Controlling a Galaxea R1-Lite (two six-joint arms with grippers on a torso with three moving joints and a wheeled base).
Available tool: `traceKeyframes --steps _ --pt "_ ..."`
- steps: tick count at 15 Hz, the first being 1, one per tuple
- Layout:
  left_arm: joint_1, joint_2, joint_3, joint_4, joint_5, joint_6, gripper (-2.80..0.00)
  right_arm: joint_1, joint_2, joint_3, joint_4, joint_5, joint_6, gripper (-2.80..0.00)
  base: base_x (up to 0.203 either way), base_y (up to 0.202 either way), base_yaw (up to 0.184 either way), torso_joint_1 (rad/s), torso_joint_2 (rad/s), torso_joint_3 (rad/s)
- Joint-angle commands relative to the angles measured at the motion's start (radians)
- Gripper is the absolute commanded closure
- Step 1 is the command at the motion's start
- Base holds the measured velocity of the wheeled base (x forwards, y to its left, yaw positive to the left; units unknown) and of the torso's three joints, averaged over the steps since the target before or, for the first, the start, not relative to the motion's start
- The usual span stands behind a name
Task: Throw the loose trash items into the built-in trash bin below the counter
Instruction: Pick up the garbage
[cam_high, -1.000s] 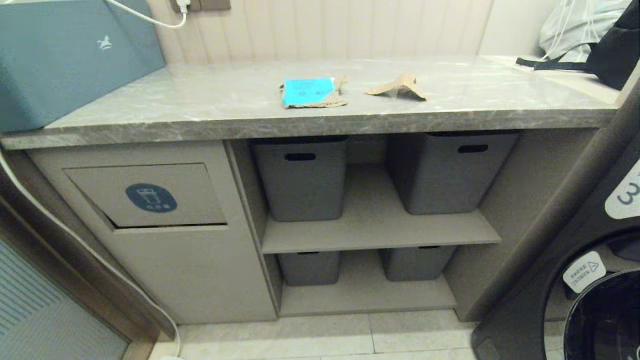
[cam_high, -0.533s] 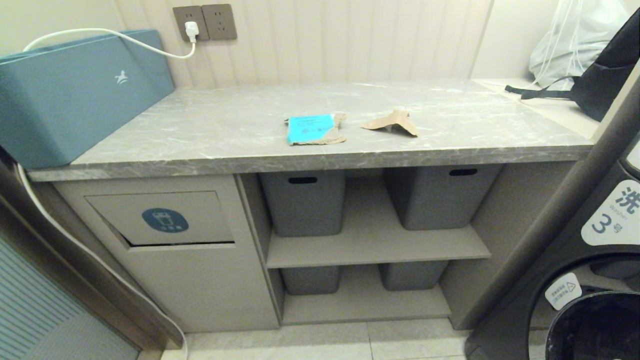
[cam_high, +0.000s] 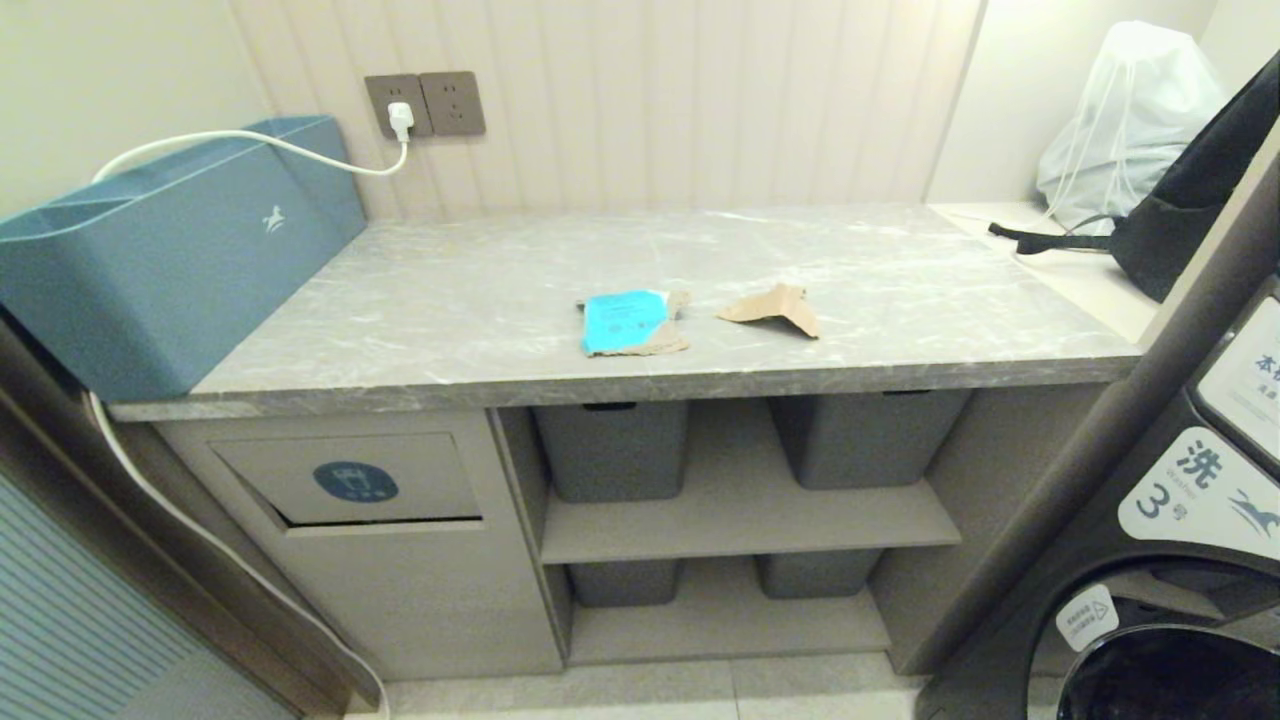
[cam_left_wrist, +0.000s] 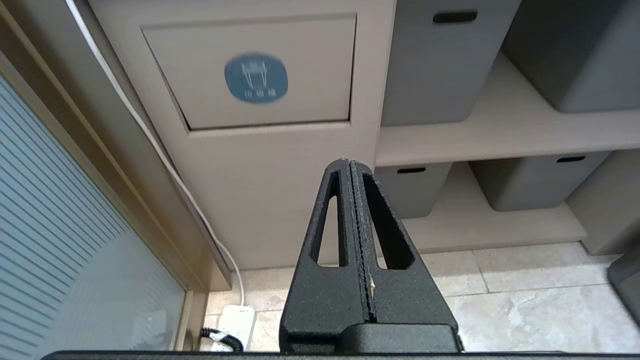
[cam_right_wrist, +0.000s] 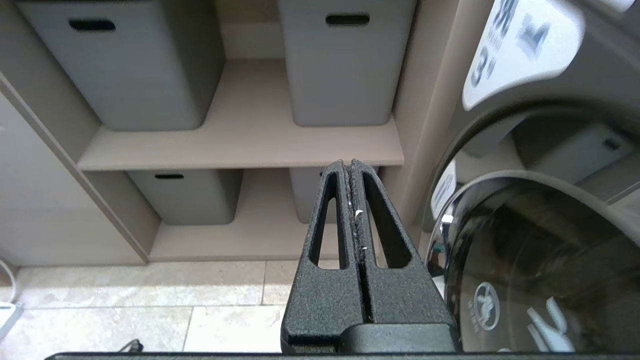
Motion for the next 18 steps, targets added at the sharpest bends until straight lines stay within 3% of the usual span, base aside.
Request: traceKeyframes --steps 1,7,16,18 --pt "0.001 0.001 0.001 0.000 0.000 0.001 0.00 0.000 -0.001 0.000 -0.001 0.000 0.000 0.00 0.000 0.000 0.000 0.237 -0.52 -0.278" --pt "0.001 0.001 0.000 0.000 0.003 -0.010 0.00 0.000 -0.001 0.000 -0.001 0.002 0.000 0.00 0.000 0.000 0.000 0.235 -0.51 -0.272" --pt "0.001 0.001 -0.009 0.006 -0.006 -0.006 0.00 0.000 -0.001 0.000 -0.001 0.002 -0.002 0.00 0.000 0.000 0.000 0.019 -0.04 -0.020" --pt "0.000 0.038 -0.093 0.011 -0.018 -0.008 0.00 0.000 -0.001 0.000 -0.001 0.002 -0.002 0.00 0.000 0.000 0.000 0.000 0.00 0.000"
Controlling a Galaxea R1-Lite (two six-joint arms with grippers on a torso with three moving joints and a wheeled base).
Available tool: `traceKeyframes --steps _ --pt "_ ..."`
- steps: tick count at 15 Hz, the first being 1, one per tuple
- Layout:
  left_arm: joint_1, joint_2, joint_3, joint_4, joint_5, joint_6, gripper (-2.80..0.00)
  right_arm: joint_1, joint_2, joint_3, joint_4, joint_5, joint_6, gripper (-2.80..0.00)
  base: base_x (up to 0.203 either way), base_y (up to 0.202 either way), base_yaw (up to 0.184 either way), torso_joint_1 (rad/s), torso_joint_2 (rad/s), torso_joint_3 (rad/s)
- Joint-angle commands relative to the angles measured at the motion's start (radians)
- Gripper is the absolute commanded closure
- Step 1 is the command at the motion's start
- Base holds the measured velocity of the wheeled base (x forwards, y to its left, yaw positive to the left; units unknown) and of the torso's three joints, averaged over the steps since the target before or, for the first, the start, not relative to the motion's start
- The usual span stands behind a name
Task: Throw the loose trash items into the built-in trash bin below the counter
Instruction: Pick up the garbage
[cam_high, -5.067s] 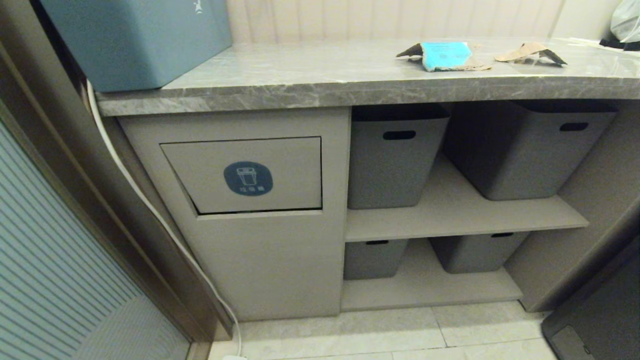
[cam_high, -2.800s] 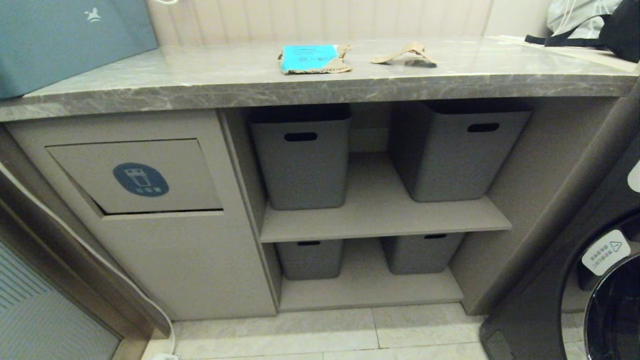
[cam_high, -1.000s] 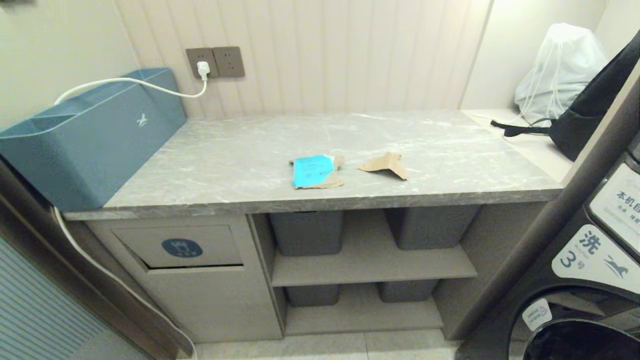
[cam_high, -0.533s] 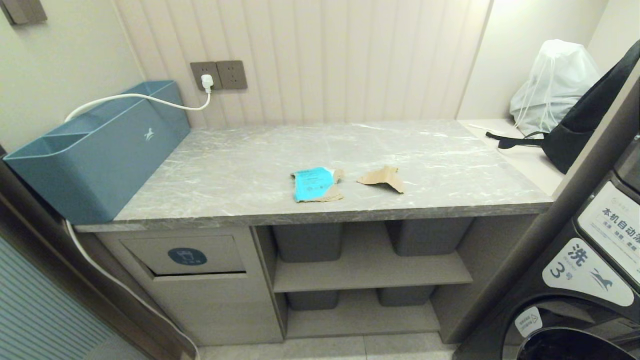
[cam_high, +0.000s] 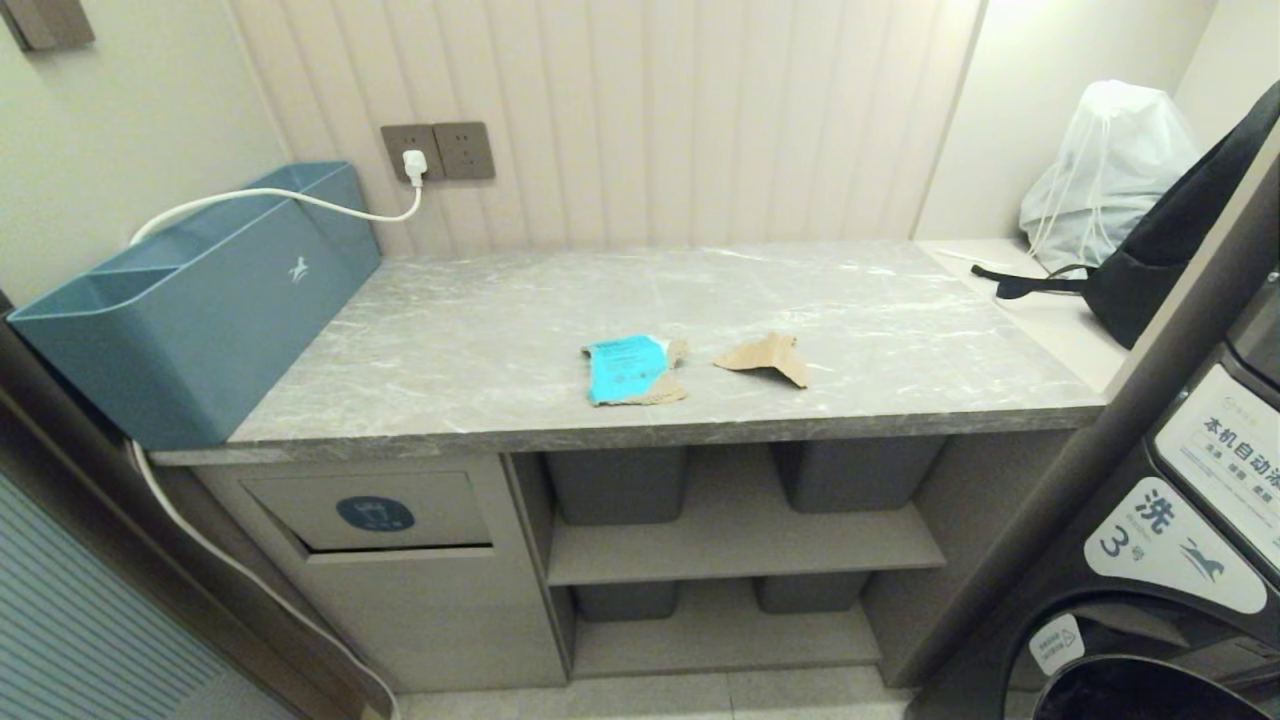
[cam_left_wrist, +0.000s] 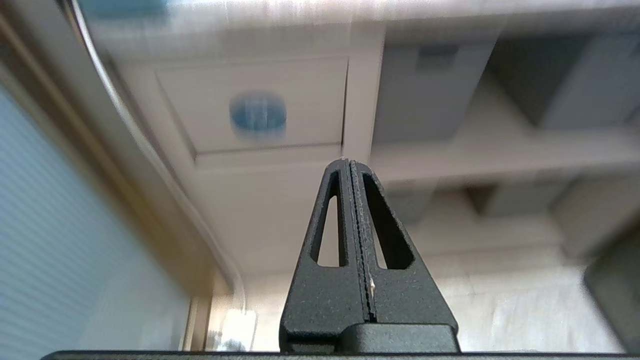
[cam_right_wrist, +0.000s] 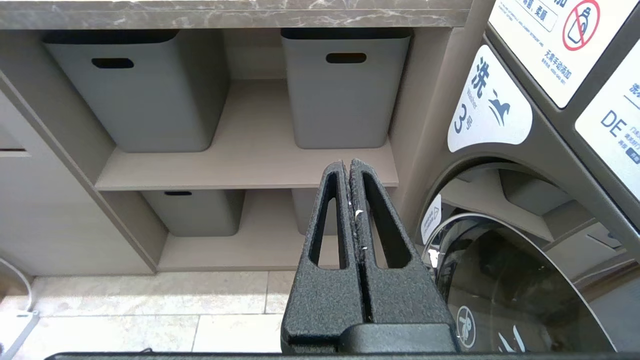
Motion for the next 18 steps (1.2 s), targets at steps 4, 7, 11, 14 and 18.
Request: traceKeyframes --steps 4,7,11,14,18 --pt "-0.047 0.415 -0.325 -0.009 -0.181 -0.121 0.00 0.000 -0.001 0.000 -0.001 0.002 -0.003 0.00 0.000 0.000 0.000 0.000 0.00 0.000" --pt "-0.113 0.726 -0.576 -0.010 -0.459 -0.368 0.00 0.000 -0.001 0.000 -0.001 0.000 0.000 0.00 0.000 0.000 0.000 0.000 0.00 0.000" --pt "-0.219 1.081 -0.823 -0.015 -0.595 -0.813 0.00 0.000 -0.001 0.000 -0.001 0.000 0.000 0.00 0.000 0.000 0.000 0.000 0.00 0.000" --pt "-0.247 1.349 -0.960 -0.035 -0.618 -1.052 0.00 0.000 -0.001 0.000 -0.001 0.000 0.000 0.00 0.000 0.000 0.000 0.000 0.00 0.000" --pt "-0.252 1.669 -1.081 -0.122 -0.580 -1.128 0.00 0.000 -0.001 0.000 -0.001 0.000 0.000 0.00 0.000 0.000 0.000 0.000 0.00 0.000"
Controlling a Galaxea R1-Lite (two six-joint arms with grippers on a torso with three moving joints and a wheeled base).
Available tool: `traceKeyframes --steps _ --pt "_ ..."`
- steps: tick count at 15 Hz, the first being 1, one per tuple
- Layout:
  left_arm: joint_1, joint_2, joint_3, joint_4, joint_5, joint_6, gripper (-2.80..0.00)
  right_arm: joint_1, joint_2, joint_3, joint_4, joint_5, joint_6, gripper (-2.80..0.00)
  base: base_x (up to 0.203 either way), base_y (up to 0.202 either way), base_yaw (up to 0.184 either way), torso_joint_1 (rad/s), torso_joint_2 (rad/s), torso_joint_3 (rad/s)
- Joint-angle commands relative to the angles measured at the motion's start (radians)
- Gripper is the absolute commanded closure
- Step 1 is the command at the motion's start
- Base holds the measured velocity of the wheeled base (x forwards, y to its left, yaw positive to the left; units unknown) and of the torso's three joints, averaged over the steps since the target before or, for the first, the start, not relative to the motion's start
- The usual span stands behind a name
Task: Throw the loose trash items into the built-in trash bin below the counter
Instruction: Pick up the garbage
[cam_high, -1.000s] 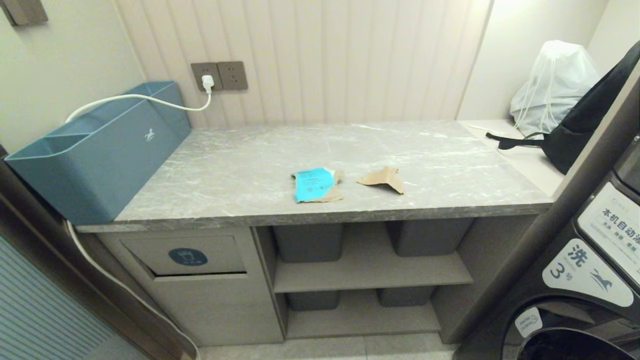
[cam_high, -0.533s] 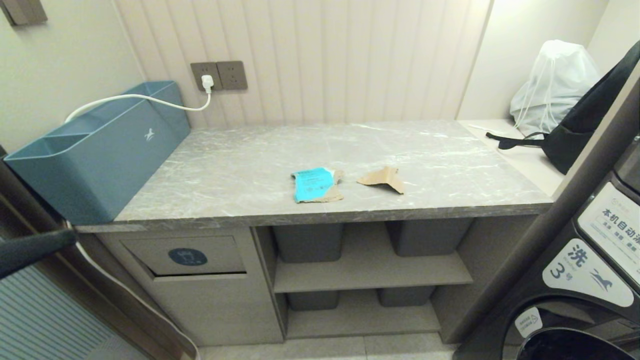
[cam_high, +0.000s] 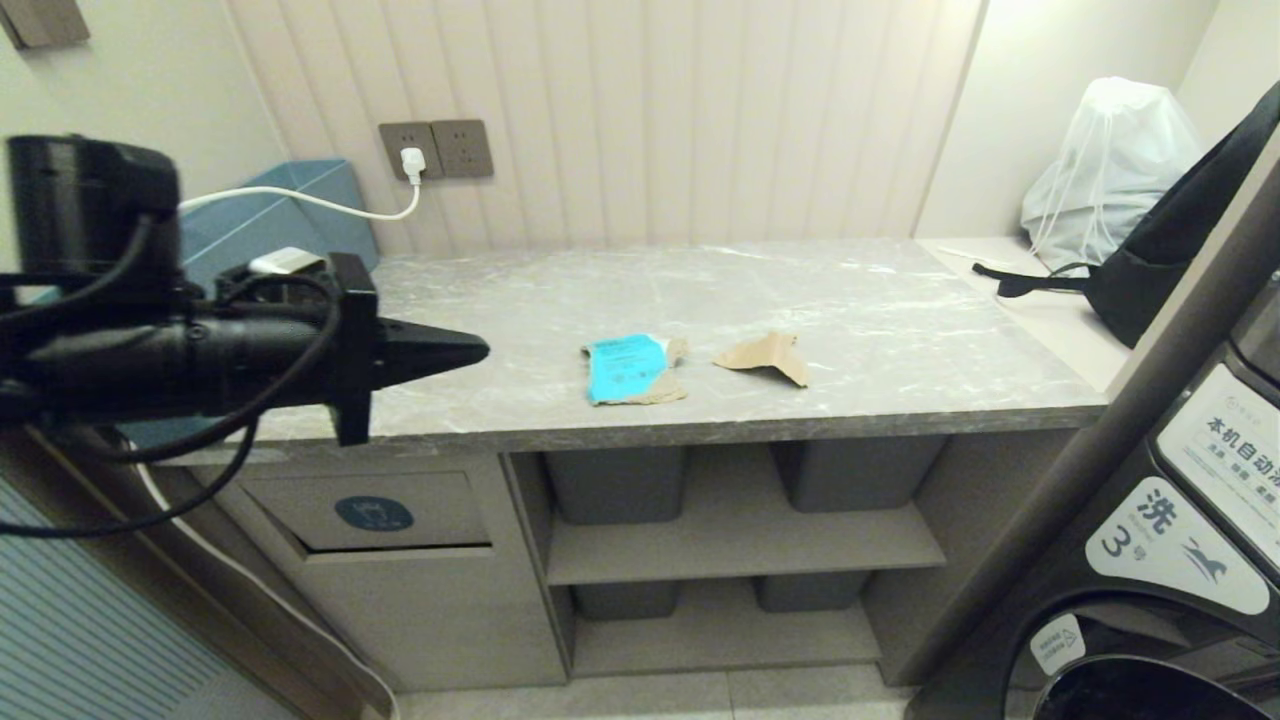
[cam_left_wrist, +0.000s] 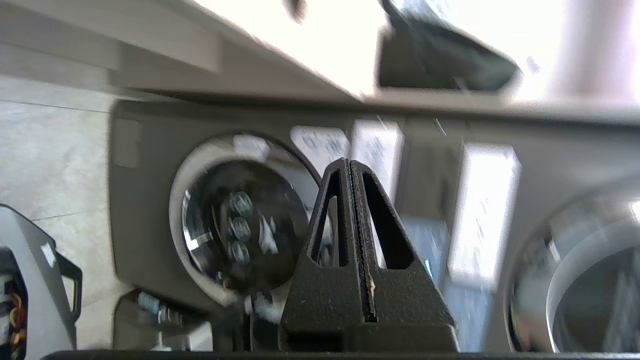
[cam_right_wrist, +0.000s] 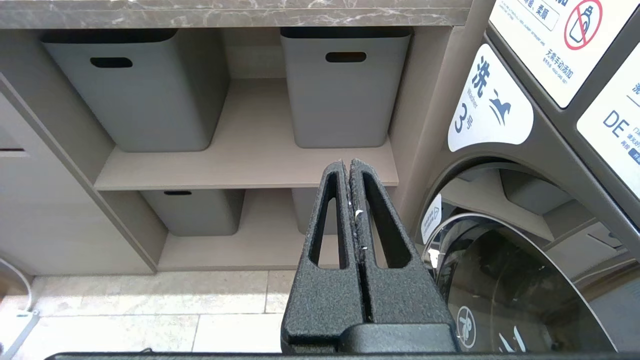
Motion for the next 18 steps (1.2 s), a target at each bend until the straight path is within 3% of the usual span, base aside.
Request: traceKeyframes --steps 1,3,4,9,14,18 --pt "-0.001 0.209 -0.056 -0.032 0.022 -0.007 0.00 0.000 -0.001 0.000 0.000 0.000 -0.001 0.00 0.000 0.000 0.000 0.000 0.00 0.000" --pt "-0.002 0.342 -0.112 -0.118 0.095 0.023 0.00 0.000 -0.001 0.000 0.000 0.000 -0.001 0.00 0.000 0.000 0.000 0.000 0.00 0.000" --pt "-0.003 0.390 -0.141 -0.155 0.117 0.047 -2.80 0.000 -0.001 0.000 0.000 0.000 0.001 0.00 0.000 0.000 0.000 0.000 0.00 0.000" --pt "-0.021 0.574 -0.309 -0.192 0.147 0.225 -2.80 0.000 -0.001 0.000 0.000 0.000 0.001 0.00 0.000 0.000 0.000 0.000 0.00 0.000" --pt "-0.030 0.698 -0.518 -0.188 0.189 0.235 -2.80 0.000 -0.001 0.000 0.000 0.000 0.001 0.00 0.000 0.000 0.000 0.000 0.00 0.000" --pt "-0.060 0.720 -0.538 -0.185 0.189 0.233 -2.80 0.000 -0.001 0.000 0.000 0.000 0.001 0.00 0.000 0.000 0.000 0.000 0.00 0.000"
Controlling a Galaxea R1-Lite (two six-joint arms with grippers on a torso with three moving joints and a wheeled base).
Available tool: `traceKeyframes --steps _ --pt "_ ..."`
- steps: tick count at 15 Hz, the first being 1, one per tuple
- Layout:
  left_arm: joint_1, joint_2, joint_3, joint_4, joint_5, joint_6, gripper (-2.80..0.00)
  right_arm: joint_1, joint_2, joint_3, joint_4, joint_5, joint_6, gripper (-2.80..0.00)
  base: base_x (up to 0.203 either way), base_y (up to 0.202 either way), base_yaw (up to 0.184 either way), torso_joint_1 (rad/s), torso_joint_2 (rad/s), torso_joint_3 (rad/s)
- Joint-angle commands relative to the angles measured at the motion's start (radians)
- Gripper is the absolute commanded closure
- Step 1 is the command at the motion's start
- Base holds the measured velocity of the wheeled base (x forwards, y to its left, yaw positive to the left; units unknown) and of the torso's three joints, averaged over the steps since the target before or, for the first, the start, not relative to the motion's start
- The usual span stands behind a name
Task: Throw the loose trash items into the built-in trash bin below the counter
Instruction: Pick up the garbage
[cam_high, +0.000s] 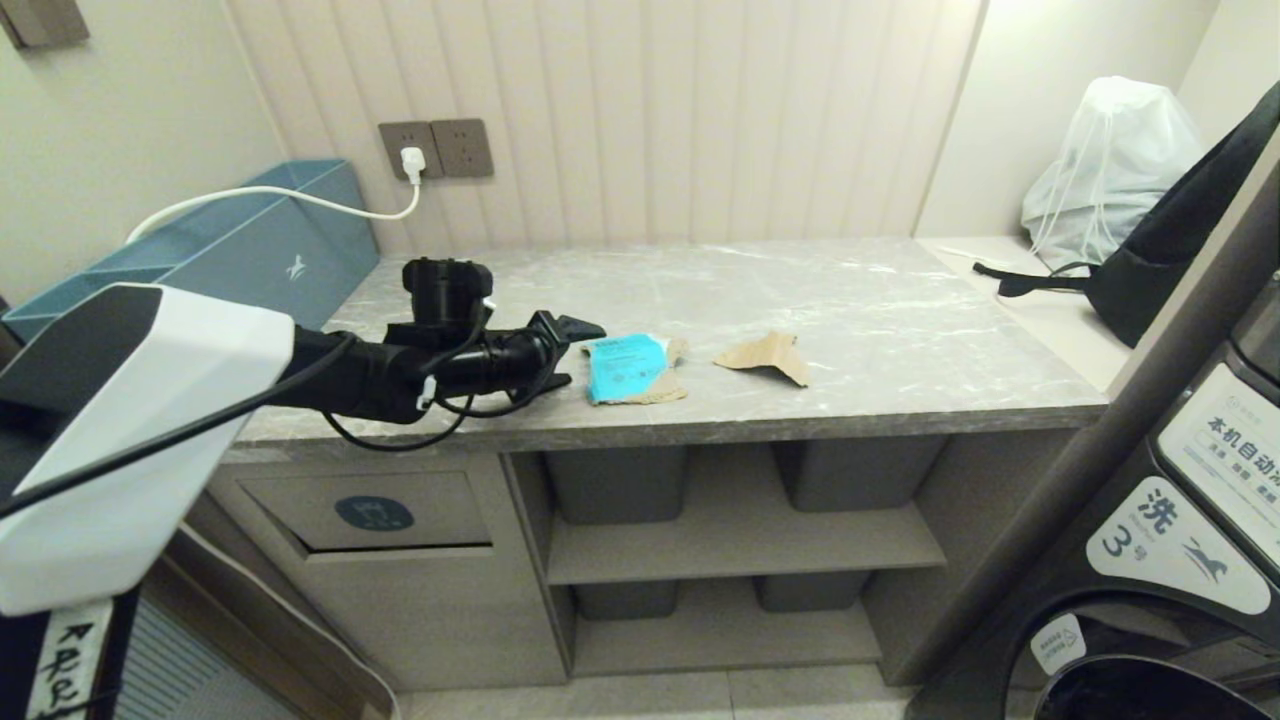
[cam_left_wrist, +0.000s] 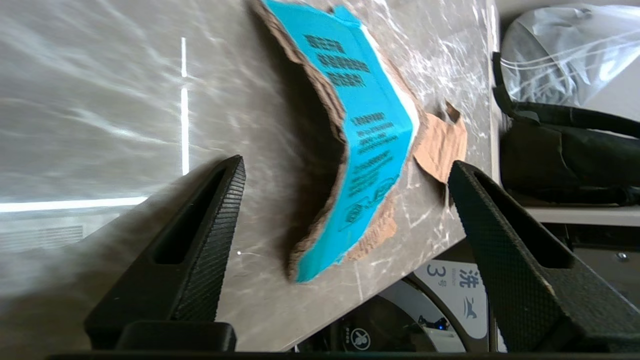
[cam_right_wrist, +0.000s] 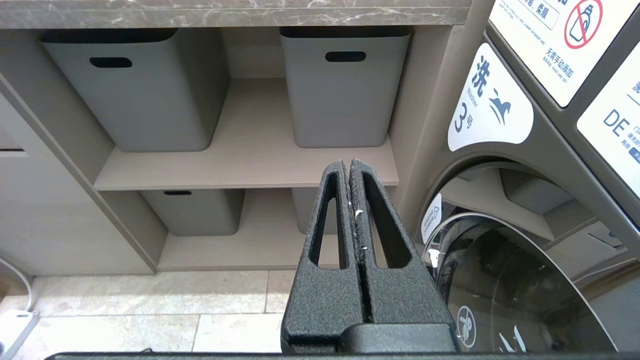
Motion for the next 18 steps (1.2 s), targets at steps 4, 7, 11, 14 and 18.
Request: traceKeyframes --steps 4,7,11,14,18 --pt "-0.038 0.055 -0.082 -0.002 -0.001 -0.020 -2.80 0.000 -0.001 0.000 0.000 0.000 -0.002 0.00 0.000 0.000 0.000 0.000 0.00 0.000" --pt "-0.046 0.083 -0.120 0.003 0.002 -0.041 -2.80 0.000 -0.001 0.000 0.000 0.000 0.000 0.00 0.000 0.000 0.000 0.000 0.00 0.000" --pt "-0.051 0.092 -0.120 0.005 0.004 -0.041 -0.68 0.000 -0.001 0.000 0.000 0.000 0.000 0.00 0.000 0.000 0.000 0.000 0.00 0.000" --pt "-0.052 0.092 -0.120 0.005 0.002 -0.042 0.00 0.000 -0.001 0.000 0.000 0.000 0.000 0.00 0.000 0.000 0.000 0.000 0.00 0.000" --pt "-0.053 0.089 -0.118 0.005 0.001 -0.068 0.00 0.000 -0.001 0.000 0.000 0.000 0.000 0.00 0.000 0.000 0.000 0.000 0.00 0.000"
